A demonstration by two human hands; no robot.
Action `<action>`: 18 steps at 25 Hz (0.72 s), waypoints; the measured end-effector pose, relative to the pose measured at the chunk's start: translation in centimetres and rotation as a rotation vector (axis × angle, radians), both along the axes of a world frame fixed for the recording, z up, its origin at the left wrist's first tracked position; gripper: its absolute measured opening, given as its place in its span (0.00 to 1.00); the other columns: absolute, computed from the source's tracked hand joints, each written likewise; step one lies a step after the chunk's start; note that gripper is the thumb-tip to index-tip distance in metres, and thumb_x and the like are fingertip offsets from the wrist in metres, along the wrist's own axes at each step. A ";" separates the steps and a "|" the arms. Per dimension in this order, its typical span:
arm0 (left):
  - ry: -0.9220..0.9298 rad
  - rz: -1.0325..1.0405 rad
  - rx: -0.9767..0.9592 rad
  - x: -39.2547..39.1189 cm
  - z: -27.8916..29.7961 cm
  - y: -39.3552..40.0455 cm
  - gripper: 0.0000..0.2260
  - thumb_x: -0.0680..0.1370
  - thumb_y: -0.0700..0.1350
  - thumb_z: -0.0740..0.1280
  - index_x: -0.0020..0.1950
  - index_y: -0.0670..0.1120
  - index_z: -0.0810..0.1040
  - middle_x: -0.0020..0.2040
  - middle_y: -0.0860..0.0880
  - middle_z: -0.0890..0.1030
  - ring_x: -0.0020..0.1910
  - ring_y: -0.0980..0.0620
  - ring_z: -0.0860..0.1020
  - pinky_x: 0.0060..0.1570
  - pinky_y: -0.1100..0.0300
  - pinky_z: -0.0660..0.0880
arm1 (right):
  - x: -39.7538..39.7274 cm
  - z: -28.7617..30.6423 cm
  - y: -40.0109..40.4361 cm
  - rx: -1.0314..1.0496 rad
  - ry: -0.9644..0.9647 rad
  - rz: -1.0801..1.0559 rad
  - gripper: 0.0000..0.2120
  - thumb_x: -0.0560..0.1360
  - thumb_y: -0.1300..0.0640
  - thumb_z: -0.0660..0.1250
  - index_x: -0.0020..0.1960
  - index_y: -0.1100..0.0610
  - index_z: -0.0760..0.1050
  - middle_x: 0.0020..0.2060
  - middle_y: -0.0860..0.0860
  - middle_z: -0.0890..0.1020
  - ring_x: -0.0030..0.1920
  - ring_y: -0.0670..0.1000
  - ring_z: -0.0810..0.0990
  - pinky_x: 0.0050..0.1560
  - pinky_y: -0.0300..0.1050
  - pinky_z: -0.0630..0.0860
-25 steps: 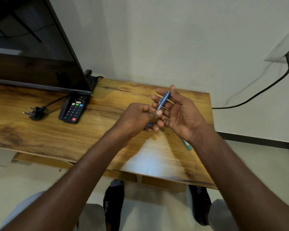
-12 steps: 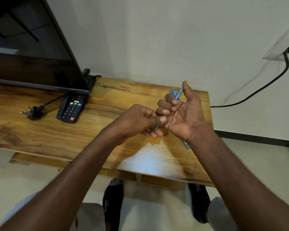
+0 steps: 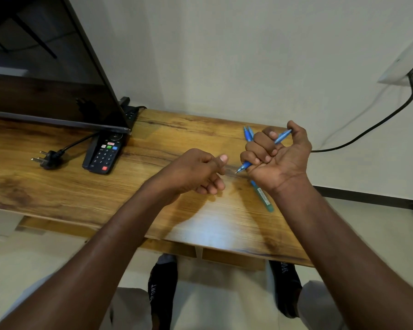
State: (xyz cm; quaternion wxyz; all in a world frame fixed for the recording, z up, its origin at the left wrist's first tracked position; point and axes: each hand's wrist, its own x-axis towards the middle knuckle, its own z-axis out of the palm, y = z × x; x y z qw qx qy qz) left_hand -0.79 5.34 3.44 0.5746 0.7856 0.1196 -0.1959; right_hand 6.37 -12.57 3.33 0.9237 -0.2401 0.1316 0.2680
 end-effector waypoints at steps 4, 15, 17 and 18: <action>0.031 0.060 -0.099 0.2 0.4 -1.0 0.22 0.88 0.54 0.56 0.61 0.38 0.81 0.49 0.38 0.88 0.41 0.46 0.83 0.38 0.58 0.76 | -0.4 0.2 0.6 -0.058 -0.052 0.003 0.26 0.79 0.34 0.55 0.34 0.53 0.67 0.26 0.46 0.54 0.24 0.47 0.53 0.30 0.42 0.52; 0.042 0.069 -0.085 0.1 0.6 -1.4 0.22 0.89 0.53 0.55 0.62 0.37 0.81 0.50 0.38 0.88 0.41 0.46 0.83 0.38 0.58 0.75 | -0.9 1.0 1.4 -0.138 -0.075 0.139 0.26 0.79 0.36 0.56 0.30 0.52 0.63 0.21 0.46 0.53 0.24 0.48 0.49 0.29 0.39 0.50; 0.045 0.065 -0.087 0.1 0.6 -1.5 0.22 0.89 0.52 0.55 0.62 0.37 0.81 0.50 0.38 0.88 0.42 0.46 0.82 0.39 0.58 0.75 | -1.0 1.1 1.4 -0.131 -0.067 0.149 0.27 0.79 0.33 0.56 0.31 0.52 0.63 0.22 0.46 0.53 0.25 0.48 0.48 0.30 0.40 0.50; 0.046 0.065 -0.089 0.1 0.6 -1.5 0.22 0.89 0.52 0.55 0.62 0.36 0.81 0.50 0.38 0.88 0.42 0.46 0.82 0.39 0.58 0.75 | -1.1 1.2 1.4 -0.130 -0.066 0.154 0.27 0.79 0.33 0.56 0.32 0.52 0.63 0.21 0.46 0.53 0.25 0.48 0.48 0.30 0.40 0.50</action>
